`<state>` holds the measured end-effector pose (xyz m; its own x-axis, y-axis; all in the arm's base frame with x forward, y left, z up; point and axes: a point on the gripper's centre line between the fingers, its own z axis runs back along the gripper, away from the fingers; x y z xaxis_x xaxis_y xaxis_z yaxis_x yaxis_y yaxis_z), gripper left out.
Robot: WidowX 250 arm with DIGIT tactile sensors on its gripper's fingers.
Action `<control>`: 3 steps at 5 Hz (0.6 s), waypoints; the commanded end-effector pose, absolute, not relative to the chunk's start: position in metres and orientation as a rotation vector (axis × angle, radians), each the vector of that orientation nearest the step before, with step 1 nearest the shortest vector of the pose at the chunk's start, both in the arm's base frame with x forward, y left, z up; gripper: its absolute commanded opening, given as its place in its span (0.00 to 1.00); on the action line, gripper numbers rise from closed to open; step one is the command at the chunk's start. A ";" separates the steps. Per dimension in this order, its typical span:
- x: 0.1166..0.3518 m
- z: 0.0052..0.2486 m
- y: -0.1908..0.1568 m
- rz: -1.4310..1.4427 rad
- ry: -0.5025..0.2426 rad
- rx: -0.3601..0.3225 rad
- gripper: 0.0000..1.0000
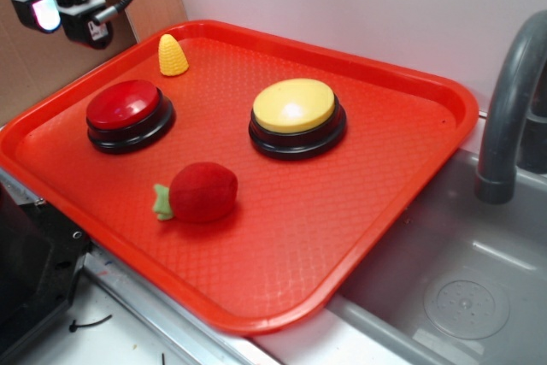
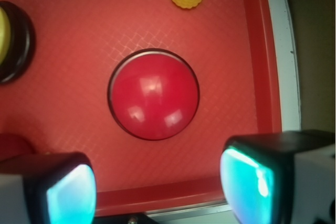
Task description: Push the red button.
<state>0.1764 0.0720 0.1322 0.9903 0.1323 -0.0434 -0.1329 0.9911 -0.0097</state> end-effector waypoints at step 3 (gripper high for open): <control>0.184 0.167 0.067 0.117 -0.024 0.006 1.00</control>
